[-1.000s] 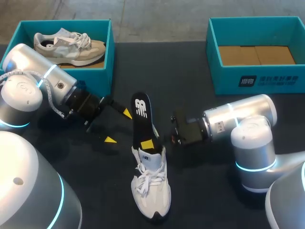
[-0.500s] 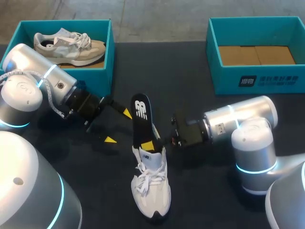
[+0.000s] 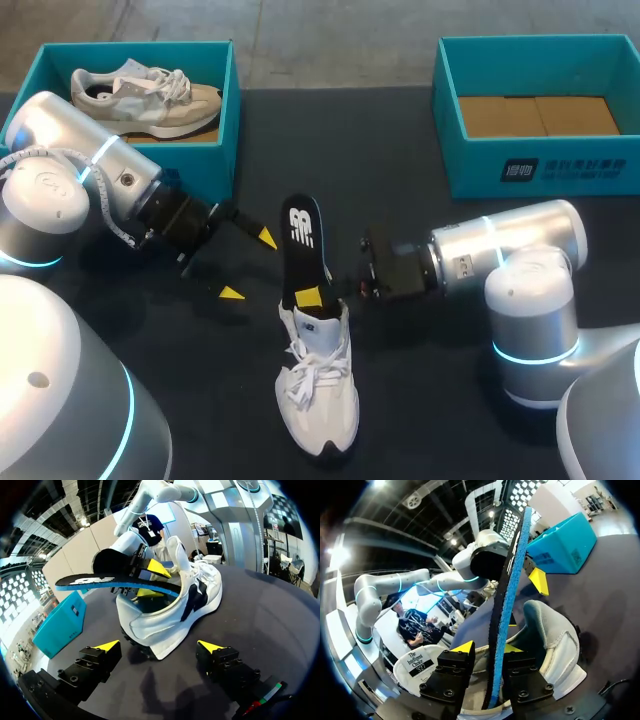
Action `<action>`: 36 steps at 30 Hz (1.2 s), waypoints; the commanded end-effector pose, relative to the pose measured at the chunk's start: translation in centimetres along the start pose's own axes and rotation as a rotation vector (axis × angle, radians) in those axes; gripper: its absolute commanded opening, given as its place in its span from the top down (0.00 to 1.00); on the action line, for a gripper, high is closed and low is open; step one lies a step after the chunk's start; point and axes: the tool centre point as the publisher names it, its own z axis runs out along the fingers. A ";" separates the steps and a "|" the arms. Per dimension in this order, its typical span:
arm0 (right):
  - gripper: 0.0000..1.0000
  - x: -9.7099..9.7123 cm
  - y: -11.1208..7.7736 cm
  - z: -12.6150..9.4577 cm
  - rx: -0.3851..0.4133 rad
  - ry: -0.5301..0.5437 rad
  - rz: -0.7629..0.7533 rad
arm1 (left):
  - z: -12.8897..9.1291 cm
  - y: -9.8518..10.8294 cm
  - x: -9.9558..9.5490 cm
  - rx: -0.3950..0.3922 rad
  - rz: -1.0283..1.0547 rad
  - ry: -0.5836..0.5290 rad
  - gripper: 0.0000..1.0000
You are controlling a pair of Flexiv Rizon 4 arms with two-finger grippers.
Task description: Take the shoe out of the shoebox, open the shoe tongue, remove and reinsert the insole, then place the shoe into the shoebox
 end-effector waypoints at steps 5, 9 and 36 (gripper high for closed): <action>0.74 0.0 1.9 0.0 0.020 -0.011 -0.021 | 0.0 0.0 0.0 -0.001 0.001 0.002 0.00; 0.75 -0.2 2.5 0.0 0.017 -0.016 -0.029 | 0.0 0.0 0.0 -0.001 0.001 0.002 0.00; 1.00 -1.1 1.7 0.2 0.024 -0.005 0.001 | 0.0 0.0 0.0 -0.001 0.001 0.002 0.00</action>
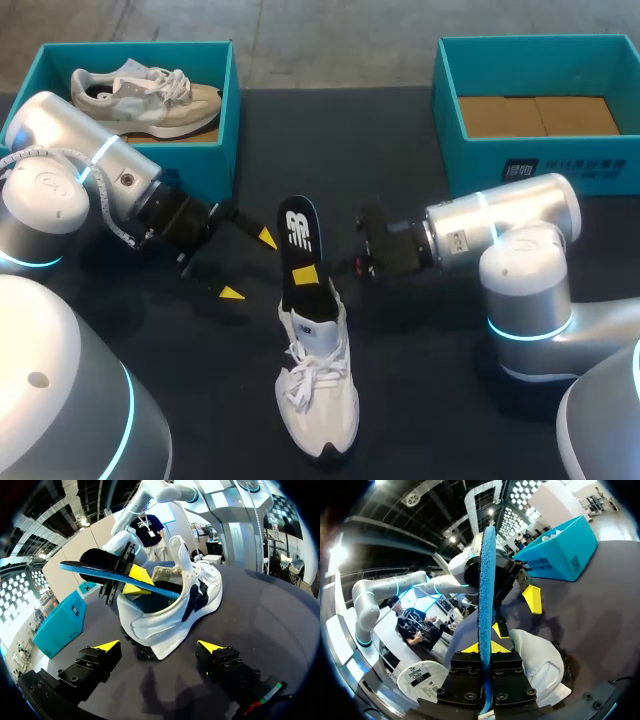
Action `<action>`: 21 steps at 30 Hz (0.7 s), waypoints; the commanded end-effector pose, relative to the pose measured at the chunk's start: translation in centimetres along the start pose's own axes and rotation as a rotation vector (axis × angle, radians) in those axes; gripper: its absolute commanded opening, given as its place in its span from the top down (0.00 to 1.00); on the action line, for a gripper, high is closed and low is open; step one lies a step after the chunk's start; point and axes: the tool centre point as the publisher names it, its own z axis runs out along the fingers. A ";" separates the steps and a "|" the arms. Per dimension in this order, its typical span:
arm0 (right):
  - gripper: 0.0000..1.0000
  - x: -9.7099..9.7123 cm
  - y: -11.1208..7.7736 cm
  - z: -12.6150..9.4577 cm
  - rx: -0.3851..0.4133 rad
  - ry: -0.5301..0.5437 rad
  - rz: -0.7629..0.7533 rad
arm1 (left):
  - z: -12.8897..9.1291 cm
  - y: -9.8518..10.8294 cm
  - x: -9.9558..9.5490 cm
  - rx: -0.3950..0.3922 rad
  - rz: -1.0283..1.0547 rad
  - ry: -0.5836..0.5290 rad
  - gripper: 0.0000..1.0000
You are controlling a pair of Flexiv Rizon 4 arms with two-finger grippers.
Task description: Take the shoe out of the shoebox, open the shoe tongue, remove and reinsert the insole, then place the shoe into the shoebox
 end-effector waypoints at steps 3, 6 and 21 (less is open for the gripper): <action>1.00 0.1 -1.2 0.2 -0.004 0.001 0.008 | 0.0 0.0 0.0 -0.001 0.001 0.002 0.00; 1.00 0.4 -1.6 0.3 -0.004 0.001 0.014 | 0.0 0.0 0.0 -0.001 0.001 0.002 0.00; 1.00 1.6 -4.0 1.3 -0.005 0.009 0.033 | 0.0 0.0 0.0 -0.001 0.001 0.002 0.00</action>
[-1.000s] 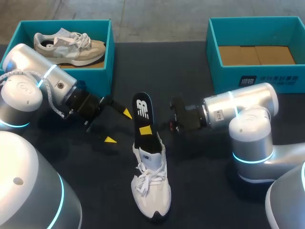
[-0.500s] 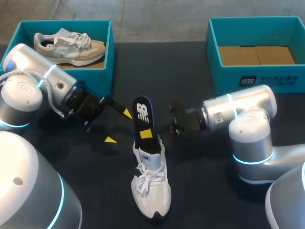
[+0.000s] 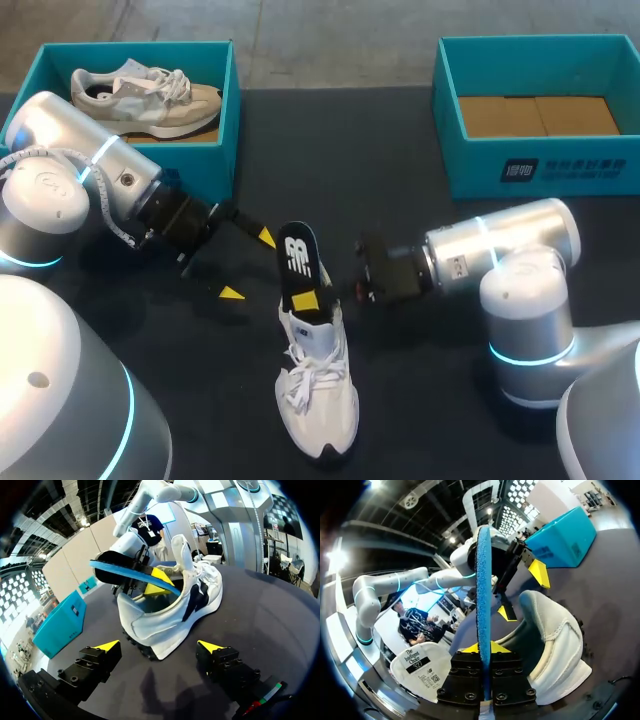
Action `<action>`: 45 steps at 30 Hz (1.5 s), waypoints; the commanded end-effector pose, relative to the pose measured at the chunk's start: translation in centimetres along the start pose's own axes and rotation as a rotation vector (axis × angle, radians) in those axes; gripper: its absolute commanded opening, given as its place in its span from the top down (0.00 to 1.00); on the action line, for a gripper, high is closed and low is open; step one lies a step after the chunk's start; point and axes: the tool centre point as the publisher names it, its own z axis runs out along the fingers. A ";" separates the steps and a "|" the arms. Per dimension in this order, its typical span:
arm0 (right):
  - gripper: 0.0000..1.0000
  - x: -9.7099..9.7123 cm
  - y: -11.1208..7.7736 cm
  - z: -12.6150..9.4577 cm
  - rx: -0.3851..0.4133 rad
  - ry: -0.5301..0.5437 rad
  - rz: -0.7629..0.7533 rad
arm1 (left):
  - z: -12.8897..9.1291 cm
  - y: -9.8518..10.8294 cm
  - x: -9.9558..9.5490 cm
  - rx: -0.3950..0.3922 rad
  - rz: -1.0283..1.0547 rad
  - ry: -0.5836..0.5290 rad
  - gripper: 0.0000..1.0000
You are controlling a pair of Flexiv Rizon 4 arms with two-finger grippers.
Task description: Take the shoe out of the shoebox, open the shoe tongue, remove and reinsert the insole, then place the shoe into the shoebox
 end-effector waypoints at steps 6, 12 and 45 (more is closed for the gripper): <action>1.00 0.7 -1.1 0.4 -0.003 -0.013 0.007 | 0.0 0.0 0.0 -0.001 0.001 0.002 0.00; 0.82 0.8 -0.4 0.0 -0.012 -0.015 -0.004 | 0.0 0.0 0.0 -0.001 0.001 0.002 0.00; 1.00 -0.7 3.2 -0.3 0.021 -0.009 -0.054 | 0.0 0.0 0.0 -0.001 0.001 0.002 0.00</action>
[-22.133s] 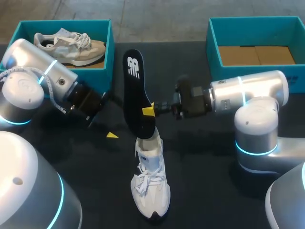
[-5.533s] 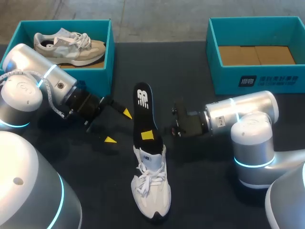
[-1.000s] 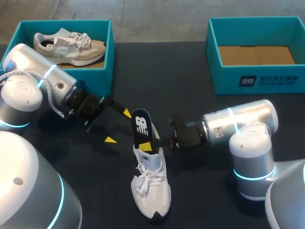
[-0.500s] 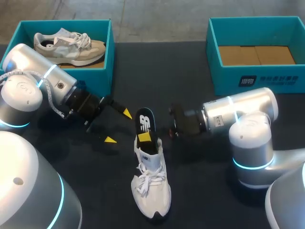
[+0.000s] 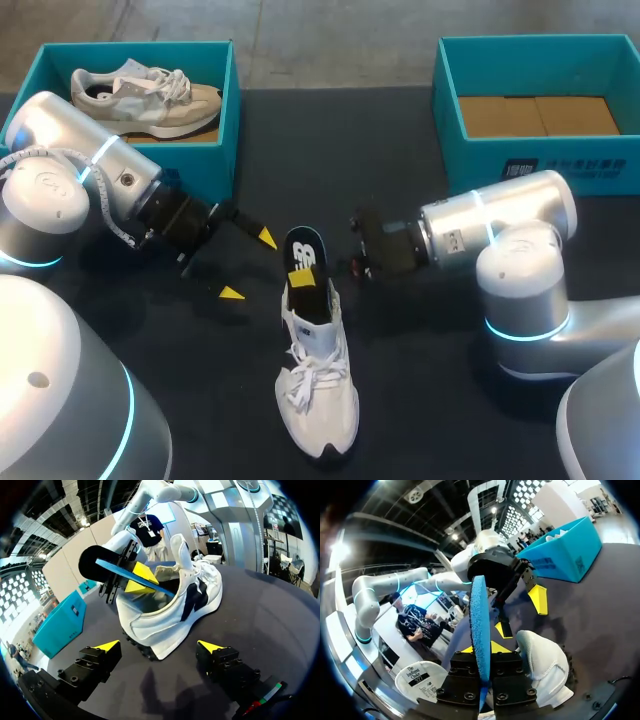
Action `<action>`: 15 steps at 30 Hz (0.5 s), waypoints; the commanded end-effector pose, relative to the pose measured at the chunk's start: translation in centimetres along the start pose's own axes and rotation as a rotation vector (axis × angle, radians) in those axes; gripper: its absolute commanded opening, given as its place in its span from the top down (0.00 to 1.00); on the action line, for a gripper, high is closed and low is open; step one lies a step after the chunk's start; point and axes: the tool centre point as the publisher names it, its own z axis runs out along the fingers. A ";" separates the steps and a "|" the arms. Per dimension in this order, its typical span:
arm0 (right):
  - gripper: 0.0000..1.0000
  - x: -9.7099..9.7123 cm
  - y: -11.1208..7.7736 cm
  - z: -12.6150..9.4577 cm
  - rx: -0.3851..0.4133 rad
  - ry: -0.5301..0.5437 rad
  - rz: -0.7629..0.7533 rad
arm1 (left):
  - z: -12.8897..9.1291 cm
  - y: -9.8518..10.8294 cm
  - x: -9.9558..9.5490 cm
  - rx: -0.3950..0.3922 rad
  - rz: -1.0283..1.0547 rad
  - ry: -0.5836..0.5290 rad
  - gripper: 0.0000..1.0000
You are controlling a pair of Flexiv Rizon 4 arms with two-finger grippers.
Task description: Take the shoe out of the shoebox, open the shoe tongue, remove and reinsert the insole, then place the shoe into the shoebox
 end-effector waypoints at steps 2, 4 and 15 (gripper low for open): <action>1.00 -0.1 -0.5 0.2 0.004 0.004 0.006 | 0.0 0.0 0.0 -0.001 0.001 0.002 0.00; 1.00 0.0 -0.7 0.3 0.005 0.006 0.011 | 0.0 0.0 0.0 -0.001 0.001 0.002 0.00; 1.00 0.6 -2.8 1.0 -0.005 0.017 0.040 | 0.0 0.0 0.0 -0.001 0.001 0.002 0.00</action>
